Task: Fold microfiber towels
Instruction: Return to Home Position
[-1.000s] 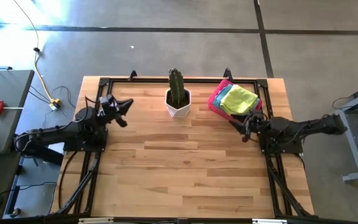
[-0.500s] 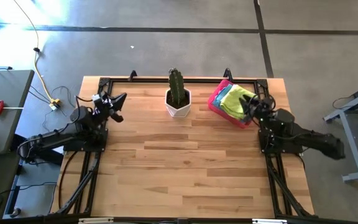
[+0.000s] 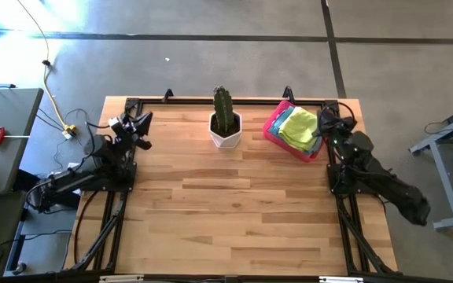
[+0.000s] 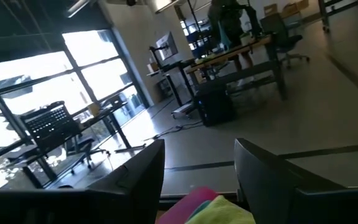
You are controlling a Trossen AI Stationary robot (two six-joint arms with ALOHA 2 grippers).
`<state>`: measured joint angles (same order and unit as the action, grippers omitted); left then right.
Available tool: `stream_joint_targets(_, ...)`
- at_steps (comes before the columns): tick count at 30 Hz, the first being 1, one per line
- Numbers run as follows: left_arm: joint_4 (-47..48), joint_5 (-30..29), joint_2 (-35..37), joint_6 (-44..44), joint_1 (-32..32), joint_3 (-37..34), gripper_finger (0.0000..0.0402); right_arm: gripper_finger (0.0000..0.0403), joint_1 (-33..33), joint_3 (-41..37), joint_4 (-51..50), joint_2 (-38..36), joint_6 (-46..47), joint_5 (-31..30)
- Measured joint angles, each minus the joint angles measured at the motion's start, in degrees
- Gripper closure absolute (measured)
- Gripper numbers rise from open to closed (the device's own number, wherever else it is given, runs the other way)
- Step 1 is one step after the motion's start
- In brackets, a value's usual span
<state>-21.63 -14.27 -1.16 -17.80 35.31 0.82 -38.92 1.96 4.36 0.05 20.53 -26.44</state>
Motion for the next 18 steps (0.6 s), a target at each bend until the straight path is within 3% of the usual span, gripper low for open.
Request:
stream_joint_targets(9,0.02,-0.01,0.97,0.0,3.71,0.02,0.0392,0.0215,-6.78,0.0,-4.18,0.04,0.0,0.02)
stream_joint_targets(18,0.28,-0.01,0.95,0.0,4.07,0.02,0.0392,0.0215,-7.74,-0.01,-4.21,0.24,0.0,0.03)
